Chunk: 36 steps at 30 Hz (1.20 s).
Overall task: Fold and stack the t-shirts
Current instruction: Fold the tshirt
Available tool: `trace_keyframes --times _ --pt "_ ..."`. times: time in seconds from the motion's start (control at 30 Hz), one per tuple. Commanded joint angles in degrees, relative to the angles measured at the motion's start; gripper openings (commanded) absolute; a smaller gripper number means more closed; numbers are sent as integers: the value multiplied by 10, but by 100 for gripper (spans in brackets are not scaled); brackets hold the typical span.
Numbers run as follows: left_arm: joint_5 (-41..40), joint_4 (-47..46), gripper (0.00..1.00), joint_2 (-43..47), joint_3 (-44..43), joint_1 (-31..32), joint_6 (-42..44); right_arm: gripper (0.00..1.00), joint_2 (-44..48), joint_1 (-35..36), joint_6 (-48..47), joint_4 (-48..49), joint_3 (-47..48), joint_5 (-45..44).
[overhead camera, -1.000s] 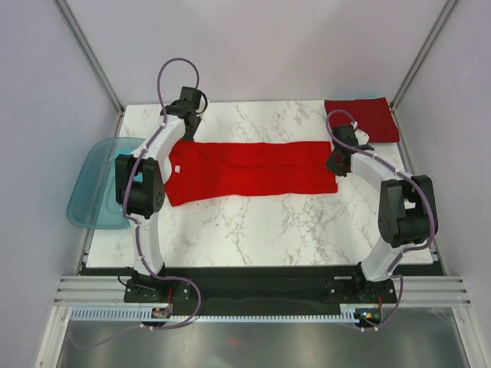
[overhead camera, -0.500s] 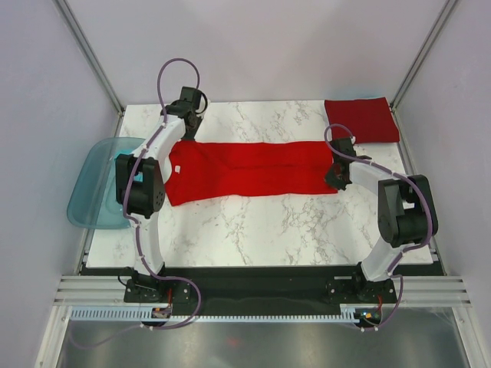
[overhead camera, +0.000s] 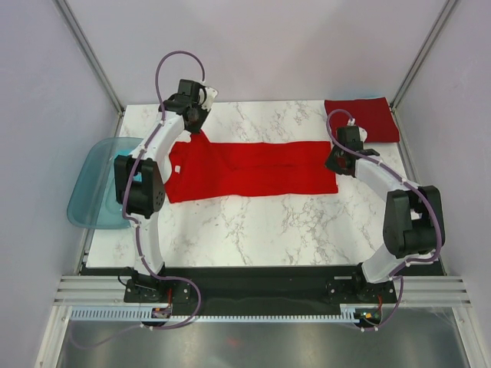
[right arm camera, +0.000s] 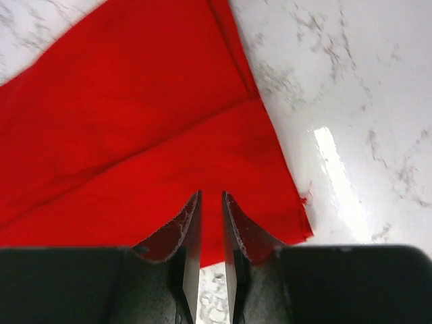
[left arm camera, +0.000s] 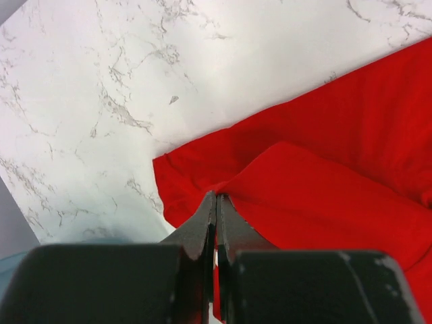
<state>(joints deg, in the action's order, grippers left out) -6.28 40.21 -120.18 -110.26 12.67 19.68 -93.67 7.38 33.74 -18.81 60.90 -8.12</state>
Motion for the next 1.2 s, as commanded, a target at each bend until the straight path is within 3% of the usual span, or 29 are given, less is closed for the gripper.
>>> trace_keyframes --times 0.0,0.97,1.03,1.1,1.17 --pt "50 -31 2 -1 -28 1 35 25 15 4 -12 26 29 27" --pt "42 -63 2 -100 -109 31 99 27 14 7 -8 26 43 46" --pt "34 -63 7 -103 -109 32 92 27 11 8 -8 26 43 49" --pt "20 -63 23 -101 -109 32 83 27 7 11 -12 26 43 62" --pt "4 -62 29 -82 -107 33 70 28 0 14 -22 23 48 80"
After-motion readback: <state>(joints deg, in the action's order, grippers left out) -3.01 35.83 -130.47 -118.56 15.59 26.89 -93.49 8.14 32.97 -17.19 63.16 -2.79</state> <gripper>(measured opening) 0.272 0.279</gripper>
